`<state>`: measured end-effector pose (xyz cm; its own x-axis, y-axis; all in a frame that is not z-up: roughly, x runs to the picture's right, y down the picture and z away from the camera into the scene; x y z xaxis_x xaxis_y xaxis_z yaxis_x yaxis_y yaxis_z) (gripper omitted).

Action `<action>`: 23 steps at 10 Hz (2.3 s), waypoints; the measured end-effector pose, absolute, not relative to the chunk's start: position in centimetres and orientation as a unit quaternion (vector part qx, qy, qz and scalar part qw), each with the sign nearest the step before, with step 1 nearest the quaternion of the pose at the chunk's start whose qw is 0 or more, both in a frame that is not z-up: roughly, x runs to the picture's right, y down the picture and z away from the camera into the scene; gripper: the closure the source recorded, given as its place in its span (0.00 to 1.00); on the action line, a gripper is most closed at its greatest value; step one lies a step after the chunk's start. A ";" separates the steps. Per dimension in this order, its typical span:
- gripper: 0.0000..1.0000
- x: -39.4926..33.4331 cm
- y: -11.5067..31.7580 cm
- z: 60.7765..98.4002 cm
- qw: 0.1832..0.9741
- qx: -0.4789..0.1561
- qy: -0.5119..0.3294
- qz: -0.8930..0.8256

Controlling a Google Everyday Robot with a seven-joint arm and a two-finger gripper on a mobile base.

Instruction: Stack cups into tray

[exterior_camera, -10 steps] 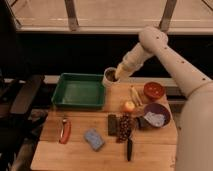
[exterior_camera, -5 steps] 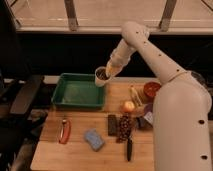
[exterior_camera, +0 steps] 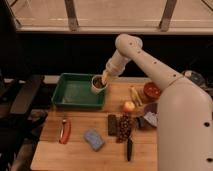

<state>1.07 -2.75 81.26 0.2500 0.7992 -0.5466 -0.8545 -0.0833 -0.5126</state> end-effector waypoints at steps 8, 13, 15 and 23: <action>1.00 -3.5 1.0 80.6 0.706 -0.381 -0.016 0.596; 1.00 -5.4 1.0 81.8 0.724 -0.375 0.014 0.578; 1.00 -5.2 0.5 83.1 0.720 -0.377 0.039 0.581; 1.00 -3.7 1.8 87.8 0.705 -0.379 0.113 0.589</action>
<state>-3.73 1.77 87.77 0.2813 0.7446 -0.6054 -0.9156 0.0194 -0.4016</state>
